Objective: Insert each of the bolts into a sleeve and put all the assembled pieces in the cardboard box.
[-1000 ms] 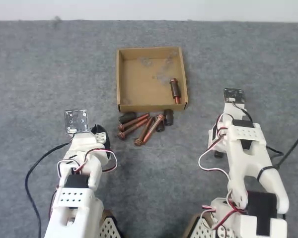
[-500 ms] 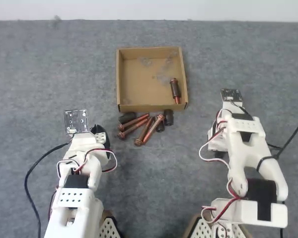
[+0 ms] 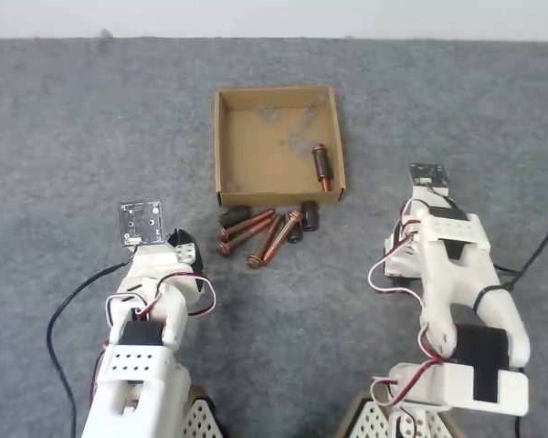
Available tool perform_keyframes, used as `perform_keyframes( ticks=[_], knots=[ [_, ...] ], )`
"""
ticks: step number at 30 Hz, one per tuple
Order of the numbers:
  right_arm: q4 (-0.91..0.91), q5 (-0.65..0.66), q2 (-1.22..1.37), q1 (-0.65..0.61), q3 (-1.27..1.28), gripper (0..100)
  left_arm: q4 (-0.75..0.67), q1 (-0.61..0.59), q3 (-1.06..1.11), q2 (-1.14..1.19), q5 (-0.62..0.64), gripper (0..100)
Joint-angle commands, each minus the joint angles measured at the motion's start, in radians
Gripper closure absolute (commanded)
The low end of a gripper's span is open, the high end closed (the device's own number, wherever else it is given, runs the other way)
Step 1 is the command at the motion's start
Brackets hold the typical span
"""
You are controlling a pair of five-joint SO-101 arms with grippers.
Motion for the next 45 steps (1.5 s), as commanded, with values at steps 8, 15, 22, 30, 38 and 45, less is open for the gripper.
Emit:
perform_keyframes(
  ticks=[8, 15, 22, 30, 38, 45],
  knots=[
    [-0.002, 0.012, 0.001, 0.081, -0.06, 99.1, 0.663, 0.028, -0.456, -0.011, -0.025, 99],
    [-0.002, 0.014, 0.001, 0.085, -0.06, 99.1, 0.964, 0.181, -0.705, -0.011, -0.094, 99],
    [-0.001, 0.014, 0.001, 0.087, -0.06, 99.1, 0.987, 0.284, -0.733, -0.009, -0.092, 99],
    [0.001, 0.014, 0.001, 0.088, -0.06, 99.1, 1.034, 0.324, -0.805, -0.009, -0.095, 99],
    [-0.001, 0.014, 0.001, 0.088, -0.06, 99.1, 1.131, 0.324, -0.938, 0.075, -0.13, 99],
    [-0.002, 0.014, 0.001, 0.088, -0.06, 99.1, 1.152, 0.324, -1.102, 0.391, -0.141, 99]
  ],
)
